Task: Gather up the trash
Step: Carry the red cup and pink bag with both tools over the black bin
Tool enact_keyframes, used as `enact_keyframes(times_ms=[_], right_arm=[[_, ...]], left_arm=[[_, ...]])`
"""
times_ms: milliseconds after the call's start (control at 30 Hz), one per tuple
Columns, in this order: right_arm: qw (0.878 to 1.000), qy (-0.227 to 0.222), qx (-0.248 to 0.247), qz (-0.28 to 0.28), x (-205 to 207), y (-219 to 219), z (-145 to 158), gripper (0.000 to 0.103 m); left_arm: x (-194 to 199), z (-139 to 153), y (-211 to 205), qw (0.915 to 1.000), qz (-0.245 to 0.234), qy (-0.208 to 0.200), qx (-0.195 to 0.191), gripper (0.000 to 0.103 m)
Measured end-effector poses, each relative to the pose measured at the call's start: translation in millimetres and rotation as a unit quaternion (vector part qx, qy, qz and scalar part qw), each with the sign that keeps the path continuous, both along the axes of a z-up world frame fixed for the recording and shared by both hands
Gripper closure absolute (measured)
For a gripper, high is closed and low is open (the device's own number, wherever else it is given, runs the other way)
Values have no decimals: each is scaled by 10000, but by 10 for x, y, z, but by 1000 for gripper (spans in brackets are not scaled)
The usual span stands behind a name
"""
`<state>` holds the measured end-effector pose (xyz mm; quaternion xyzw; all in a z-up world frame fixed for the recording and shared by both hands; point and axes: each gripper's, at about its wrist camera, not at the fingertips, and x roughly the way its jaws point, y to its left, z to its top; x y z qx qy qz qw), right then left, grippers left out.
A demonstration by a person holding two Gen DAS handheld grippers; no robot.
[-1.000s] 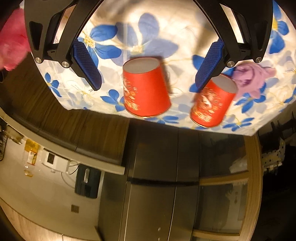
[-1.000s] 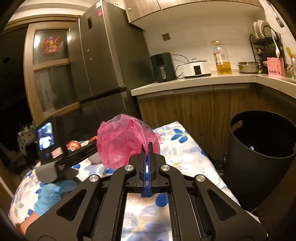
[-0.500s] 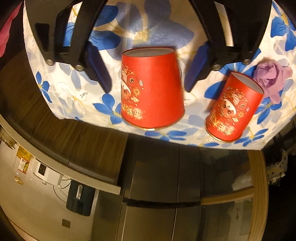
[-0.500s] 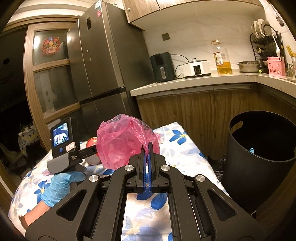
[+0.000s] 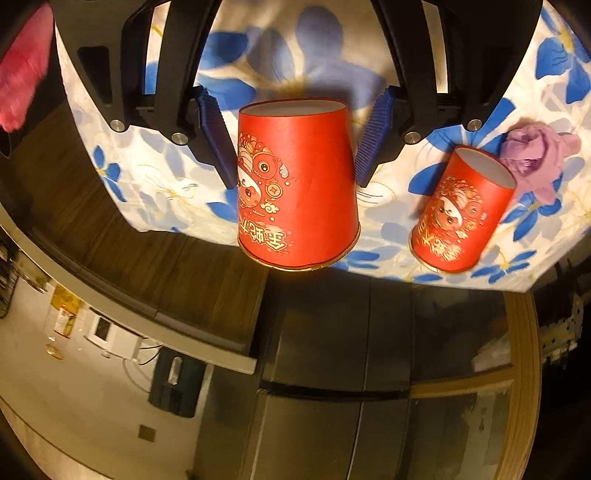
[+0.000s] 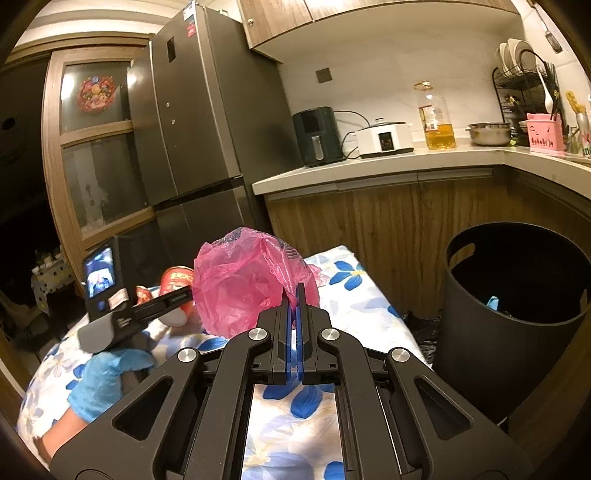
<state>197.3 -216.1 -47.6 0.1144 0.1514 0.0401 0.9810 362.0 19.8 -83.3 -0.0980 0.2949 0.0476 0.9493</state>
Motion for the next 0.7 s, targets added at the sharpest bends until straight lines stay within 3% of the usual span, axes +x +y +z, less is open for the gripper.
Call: enact_keyframes(times_ms=[333, 700], right_arm=[[9990, -182, 86, -400, -205, -355, 164, 101], [9934, -454, 79, -1047, -541, -986, 373, 101]], left_arm=[[-524, 366, -552, 9975, -581, -376, 108, 40], [-982, 733, -1446, 9860, -1414, -852, 218, 40]])
